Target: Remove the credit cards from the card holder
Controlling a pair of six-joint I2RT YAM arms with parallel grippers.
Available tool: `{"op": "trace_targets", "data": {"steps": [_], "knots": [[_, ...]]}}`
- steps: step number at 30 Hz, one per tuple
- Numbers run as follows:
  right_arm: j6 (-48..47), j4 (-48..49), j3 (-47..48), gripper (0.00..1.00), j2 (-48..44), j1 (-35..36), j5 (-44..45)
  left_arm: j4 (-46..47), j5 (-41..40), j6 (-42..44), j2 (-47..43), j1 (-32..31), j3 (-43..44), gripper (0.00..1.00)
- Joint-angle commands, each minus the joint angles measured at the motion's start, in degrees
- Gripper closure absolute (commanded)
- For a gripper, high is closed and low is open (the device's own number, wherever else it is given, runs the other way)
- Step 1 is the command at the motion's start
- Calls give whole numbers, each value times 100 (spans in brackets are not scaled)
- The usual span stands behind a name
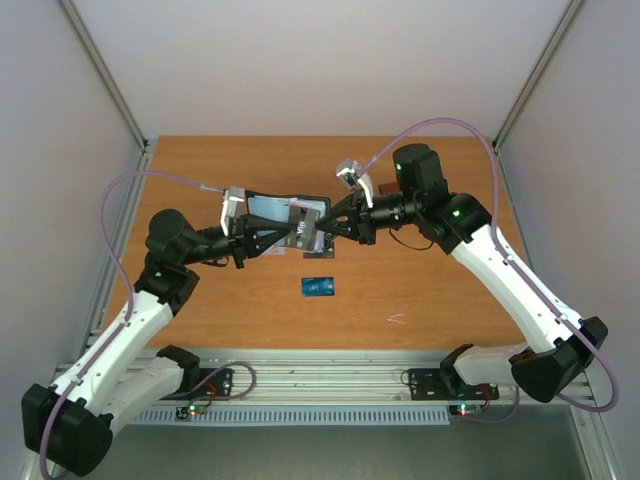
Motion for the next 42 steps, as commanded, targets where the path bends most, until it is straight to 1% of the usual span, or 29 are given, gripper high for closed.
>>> {"op": "trace_targets", "data": {"steps": [1,4,7,9,12,13,14,17,18,20,23,25,26,27,29,31,35,39,42], "knots": [[-108,-488,-78,90,-206,-479,14,352,68,16,-132,166,-12,100],[-11,-442,-43,87,-131,-515,-235,347,29,26,-111,164,-17,100],[213,-334,35,86,31,-506,-506,611,-55,-10,-26,122,-29,100],[274,-169,62,91,80,-480,-632,651,-183,-88,24,96,-27,100],[241,-15,77,98,4,-485,-610,420,-270,-51,28,131,3,100],[225,-12,71,98,-23,-498,-575,404,-272,-18,26,145,3,100],[216,-30,61,94,-31,-520,-558,406,-271,-5,25,155,7,100],[235,-148,60,75,74,-523,-678,534,-290,-54,22,153,-31,100],[316,-106,60,71,141,-524,-796,583,-284,-96,32,149,-33,100],[591,199,75,68,278,-494,-1027,705,-284,-122,74,121,-29,100],[723,556,213,67,416,-373,-1091,793,-393,-177,145,75,-17,100],[744,653,289,68,454,-337,-1089,773,-352,-205,136,76,2,100],[756,678,316,70,466,-325,-1118,772,-336,-203,131,73,5,100],[742,665,329,75,477,-316,-1135,772,-342,-203,119,75,-4,100],[644,535,368,90,471,-318,-1142,773,-384,-207,100,75,-19,100],[472,356,412,98,426,-320,-1125,779,-400,-204,85,73,-27,100],[170,-84,413,99,262,-515,-819,697,-392,-237,42,167,-32,100],[243,-227,29,99,-80,-1304,-865,589,-369,-151,-5,337,-85,100],[165,-504,-45,99,-277,-1624,-783,461,-385,-49,-16,405,-117,100]]}}
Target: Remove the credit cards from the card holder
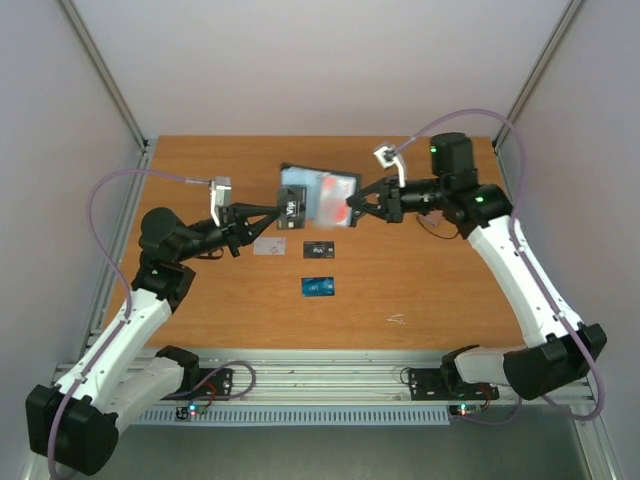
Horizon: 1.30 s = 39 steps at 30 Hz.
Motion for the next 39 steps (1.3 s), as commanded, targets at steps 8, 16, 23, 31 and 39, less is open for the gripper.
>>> {"op": "trace_targets", "data": {"steps": [8,16,23,31,39], "knots": [[-92,-663,-126,99,-568,-912,1008,-1395,-117,1302,102,142,61,100],[-311,-1464,326,99,-354,-1067,2875,-7140,-313,6715,1812,22,2032,100],[-659,-1690,338,99,-253,-1166,3462,-9292,-2033,9576,3669,-766,3623,100],[-936,-1790,283,99,-318,-1374,3583,-10627,-2599,9641,6211,-1301,6378,100],[-984,-1708,89,99,-314,-1614,3521,-9649,-3161,9144,7132,-1441,6758,100]]}}
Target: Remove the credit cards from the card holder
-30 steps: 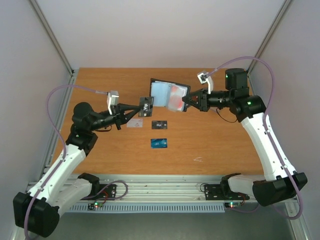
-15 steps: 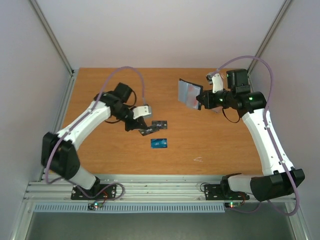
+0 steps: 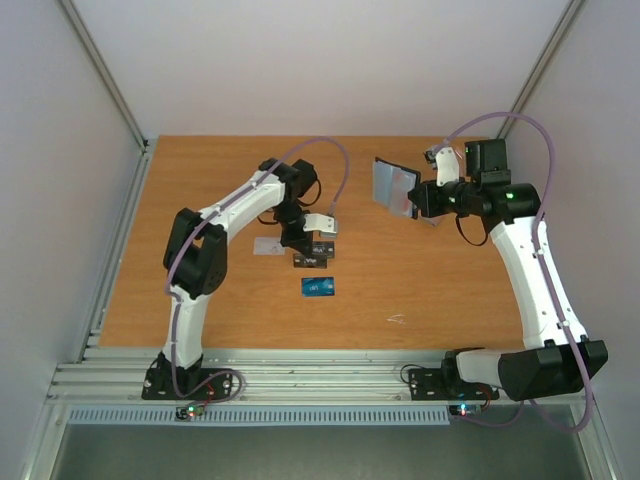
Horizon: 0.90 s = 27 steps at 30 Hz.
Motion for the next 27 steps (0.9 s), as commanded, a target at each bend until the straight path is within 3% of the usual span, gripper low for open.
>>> {"op": "trace_targets", "data": {"steps": [1,6,11,27], "knots": [[-122,163,-90,99,-74,-95,-31,412,-430,-354,542,-107,604,100],[-95,194,-213,99,-145,-105,-97,629,-159,-954,843,-167,996,100],[-148,156,-212,99,-277,-107,-12,237,-347,-552,1018,-200,938,100],[-171,-59,-168,99,-544,-105,-30,368,-660,-567,1523,-189,1063,100]]}}
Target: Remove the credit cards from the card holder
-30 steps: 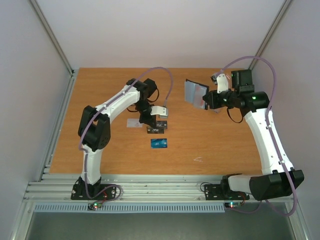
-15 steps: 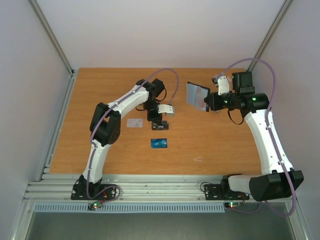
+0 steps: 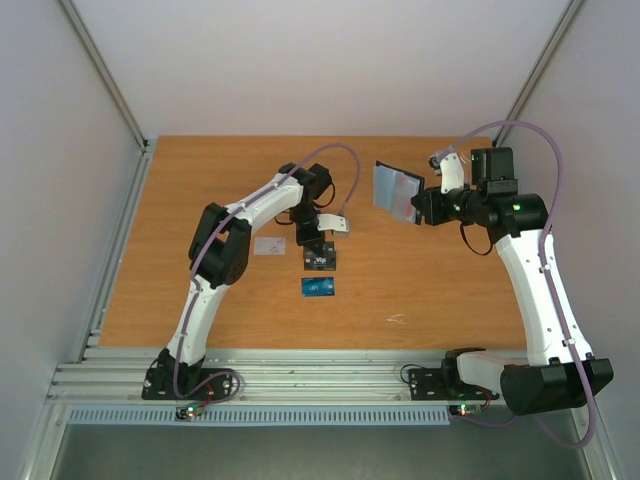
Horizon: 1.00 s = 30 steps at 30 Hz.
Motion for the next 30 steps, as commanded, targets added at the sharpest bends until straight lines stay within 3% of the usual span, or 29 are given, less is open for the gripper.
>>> {"op": "trace_targets", "data": {"steps": [1,11,27,30], "knots": [[-117,0,73,99,-133,-34,-30,-26,-218,85,175,-10,77,100],[-132,2,67,99,-89,-31,-94,439,-597,60,169,117,124,100],[-180,-43,55,99,-97,-33,-190,631,-335,-22,216,110,141,100],[-189,-76,64,99,-98,-33,-201,754,-500,-73,183,107,111,95]]}}
